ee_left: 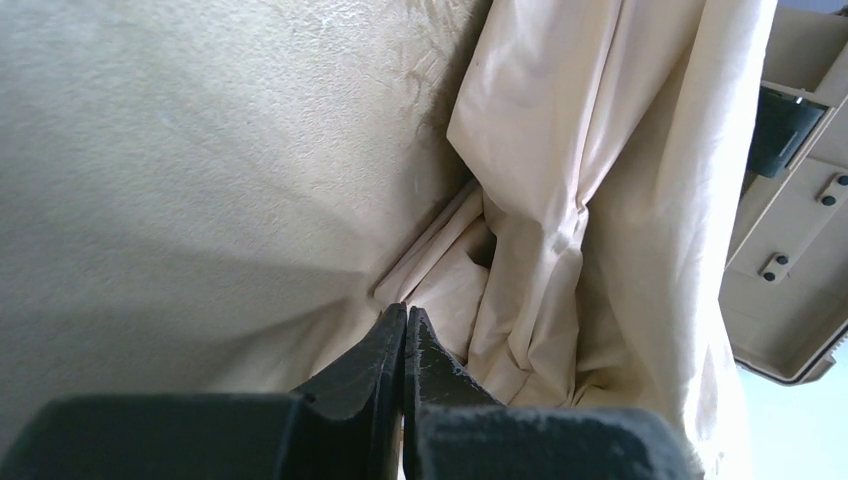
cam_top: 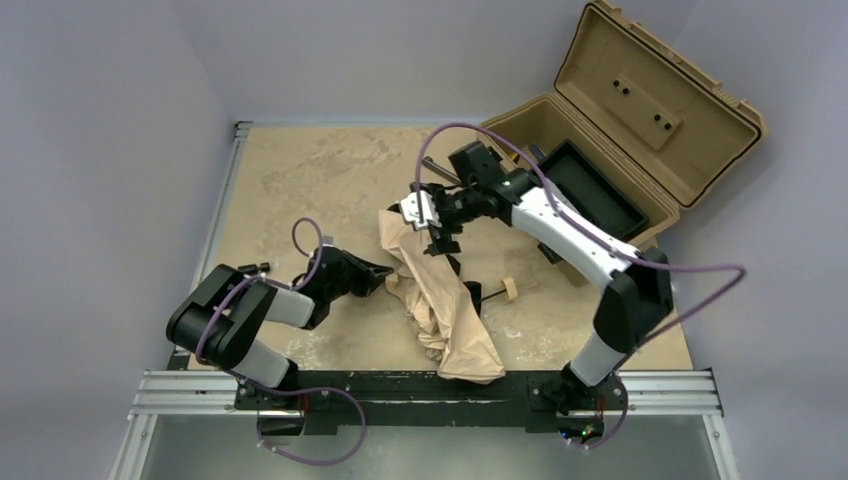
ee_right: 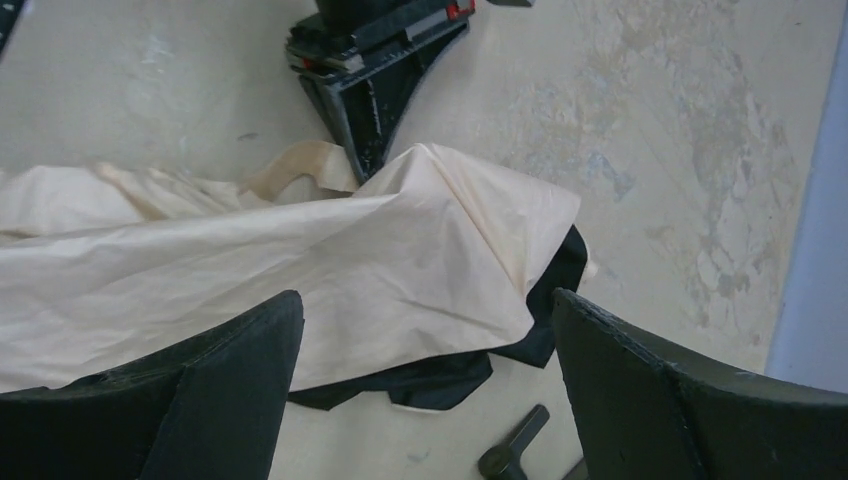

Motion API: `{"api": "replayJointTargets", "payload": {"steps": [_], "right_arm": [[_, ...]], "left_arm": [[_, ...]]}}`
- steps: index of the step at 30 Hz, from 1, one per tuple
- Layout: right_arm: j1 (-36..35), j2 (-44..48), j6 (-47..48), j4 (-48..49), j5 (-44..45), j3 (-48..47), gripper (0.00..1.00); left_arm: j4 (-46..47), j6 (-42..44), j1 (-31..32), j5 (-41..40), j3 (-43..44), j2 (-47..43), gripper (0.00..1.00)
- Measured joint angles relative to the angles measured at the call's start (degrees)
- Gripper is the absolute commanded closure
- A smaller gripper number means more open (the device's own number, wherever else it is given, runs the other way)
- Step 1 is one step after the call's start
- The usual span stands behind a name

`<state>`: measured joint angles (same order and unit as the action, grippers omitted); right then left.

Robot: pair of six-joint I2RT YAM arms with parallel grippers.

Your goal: Put away the umbrella

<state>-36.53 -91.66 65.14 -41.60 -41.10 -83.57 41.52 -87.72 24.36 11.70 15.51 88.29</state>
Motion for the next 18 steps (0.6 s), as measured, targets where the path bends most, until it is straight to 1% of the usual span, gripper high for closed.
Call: {"api": "replayJointTargets", "payload": {"steps": [2, 5, 10, 14, 16, 18], "right_arm": [[-1.18, -5.60, -0.22, 0.98, 2.32, -3.08, 0.07], [-2.56, -12.72, -0.68, 1.44, 5.49, -6.73, 0.06], [-4.07, -22.16, -2.40, 2.56, 10.08, -9.64, 0.05], [-4.94, -28.20, -5.68, 3.32, 13.03, -12.22, 0.06], [-5.25, -30.95, -7.54, 4.15, 14.36, -13.27, 0.10], [-5.55, -32.85, -9.35, 4.94, 15.34, -13.51, 0.11]], "left_arm": [[-1.64, 0.33, 0.00, -0.57, -0.17, -1.38, 1.00], [-6.69, 1.31, 0.00, -2.69, -0.90, -6.34, 1.00], [-13.60, 3.74, 0.00, -5.25, -1.20, -12.26, 1.00], [-16.24, 4.96, 0.02, -6.47, -1.51, -13.57, 1.00], [-16.72, 5.33, 0.00, -6.80, -2.14, -13.60, 1.00], [-16.87, 5.46, 0.00, -7.06, -2.93, -13.55, 1.00]]}}
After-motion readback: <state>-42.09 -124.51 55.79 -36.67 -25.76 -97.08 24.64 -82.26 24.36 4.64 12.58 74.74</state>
